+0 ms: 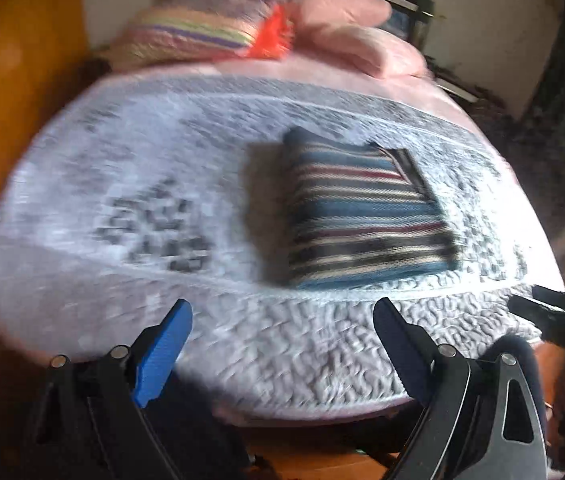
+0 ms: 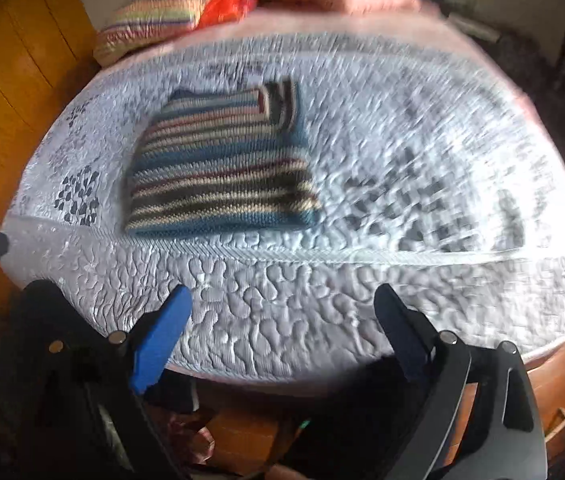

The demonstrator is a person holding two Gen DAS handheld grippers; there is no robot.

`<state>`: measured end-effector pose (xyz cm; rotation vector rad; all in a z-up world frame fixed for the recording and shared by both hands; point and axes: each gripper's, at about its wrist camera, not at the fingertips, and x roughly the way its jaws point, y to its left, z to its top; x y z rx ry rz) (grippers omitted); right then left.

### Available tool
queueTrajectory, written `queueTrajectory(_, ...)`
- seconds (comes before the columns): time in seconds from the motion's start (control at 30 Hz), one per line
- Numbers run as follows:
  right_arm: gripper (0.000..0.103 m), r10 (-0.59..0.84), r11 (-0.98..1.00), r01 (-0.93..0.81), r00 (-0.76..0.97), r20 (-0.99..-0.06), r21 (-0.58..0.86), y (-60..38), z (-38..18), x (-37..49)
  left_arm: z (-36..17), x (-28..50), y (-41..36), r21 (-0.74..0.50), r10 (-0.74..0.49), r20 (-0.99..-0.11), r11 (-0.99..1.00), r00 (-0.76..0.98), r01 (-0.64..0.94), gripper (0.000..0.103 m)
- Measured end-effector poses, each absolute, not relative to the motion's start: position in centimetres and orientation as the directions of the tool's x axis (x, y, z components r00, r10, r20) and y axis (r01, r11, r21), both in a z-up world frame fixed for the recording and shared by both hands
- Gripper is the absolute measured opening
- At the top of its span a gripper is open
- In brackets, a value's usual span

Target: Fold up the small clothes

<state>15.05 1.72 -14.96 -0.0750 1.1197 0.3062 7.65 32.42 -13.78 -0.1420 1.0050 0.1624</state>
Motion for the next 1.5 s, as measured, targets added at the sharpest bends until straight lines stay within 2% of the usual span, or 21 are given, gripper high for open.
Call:
queueTrajectory(0.1, 0.1, 0.186, 0.968, -0.243, 0.517, -0.835, 0.065, 1.7, -11.0, 11.9, -11.3, 5.1, 31.3, -0.05, 0.042, -0.841, 0.987, 0.539, -0.153, 0.092)
queueTrajectory(0.17, 0.1, 0.2, 0.966, -0.246, 0.541, -0.817, 0.074, 1.7, -8.6, 11.1, -10.1, 4.1, 30.8, -0.07, 0.004, -0.866, 0.989, 0.501, -0.129, 0.092)
queueTrajectory(0.3, 0.1, 0.244, 0.954, -0.286, 0.589, -0.77, 0.084, 1.9, -3.6, 8.6, -5.1, 1.0, 28.4, -0.002, 0.051, -0.813, 0.996, 0.579, -0.089, 0.092)
queueTrajectory(0.47, 0.1, 0.199, 0.956, -0.295, 0.638, -0.744, 0.002, 2.1, 1.2, 6.1, -0.6, -0.9, 26.8, -0.007, 0.056, -0.769, 0.995, 0.637, -0.096, 0.092)
queueTrajectory(0.57, 0.1, 0.179, 0.957, -0.29, 0.649, -0.739, -0.022, 2.3, 2.1, 4.9, 1.0, -1.4, 26.1, 0.032, 0.107, -0.746, 0.992, 0.657, -0.124, 0.092)
queueTrajectory(0.93, 0.1, 0.162, 0.962, -0.273, 0.65, -0.743, -0.029, 3.1, 2.2, 3.9, -1.1, -1.0, 25.1, -0.009, 0.053, -0.788, 0.995, 0.613, -0.097, 0.092)
queueTrajectory(1.5, 0.1, 0.168, 0.963, -0.269, 0.648, -0.743, -0.017, 3.4, 2.0, 4.5, -1.1, -1.0, 25.7, -0.026, 0.039, -0.784, 0.995, 0.619, -0.095, 0.092)
